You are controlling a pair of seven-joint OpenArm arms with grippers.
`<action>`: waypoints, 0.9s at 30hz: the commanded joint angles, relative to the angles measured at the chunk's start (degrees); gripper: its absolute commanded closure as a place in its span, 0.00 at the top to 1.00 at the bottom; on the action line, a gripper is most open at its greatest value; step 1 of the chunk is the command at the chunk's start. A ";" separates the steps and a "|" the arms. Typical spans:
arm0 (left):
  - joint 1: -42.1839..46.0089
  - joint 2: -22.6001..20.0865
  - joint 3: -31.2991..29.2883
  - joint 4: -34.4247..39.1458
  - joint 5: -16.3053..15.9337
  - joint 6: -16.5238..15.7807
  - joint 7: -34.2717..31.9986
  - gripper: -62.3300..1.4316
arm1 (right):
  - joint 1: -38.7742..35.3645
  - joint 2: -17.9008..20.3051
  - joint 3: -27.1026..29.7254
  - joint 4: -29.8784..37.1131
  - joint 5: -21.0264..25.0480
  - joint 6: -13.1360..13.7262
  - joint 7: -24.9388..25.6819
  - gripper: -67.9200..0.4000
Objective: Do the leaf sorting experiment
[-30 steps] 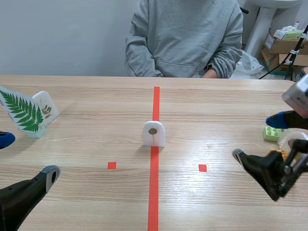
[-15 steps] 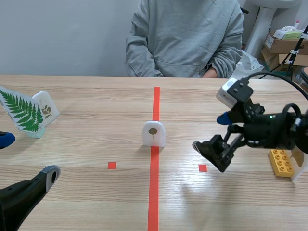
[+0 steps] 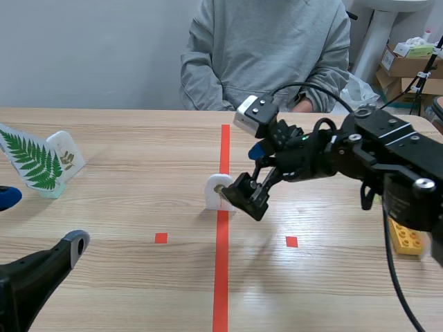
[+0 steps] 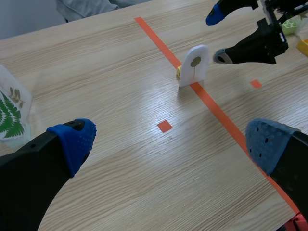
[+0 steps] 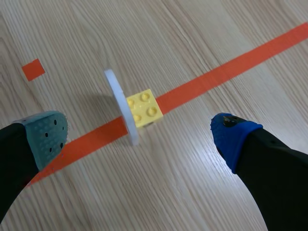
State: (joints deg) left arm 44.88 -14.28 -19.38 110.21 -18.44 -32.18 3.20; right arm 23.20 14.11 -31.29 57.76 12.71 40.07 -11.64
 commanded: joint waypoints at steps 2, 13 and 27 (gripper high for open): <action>0.00 0.28 0.17 0.20 -0.44 -0.15 -0.61 1.00 | 1.07 -1.95 -0.48 -0.57 -0.83 -0.70 1.64 0.91; 0.00 0.28 0.17 0.20 -0.42 -0.15 -0.59 1.00 | 1.05 -6.32 -1.90 -7.98 -3.43 -5.01 3.69 0.91; -0.02 0.28 0.17 0.20 -0.42 -0.15 -0.61 1.00 | 1.05 -6.34 -1.90 -8.74 -3.43 -5.01 4.90 0.55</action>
State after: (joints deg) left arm 44.91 -14.28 -19.38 110.21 -18.26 -32.18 3.20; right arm 23.11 7.46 -33.12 47.94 8.97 35.14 -7.55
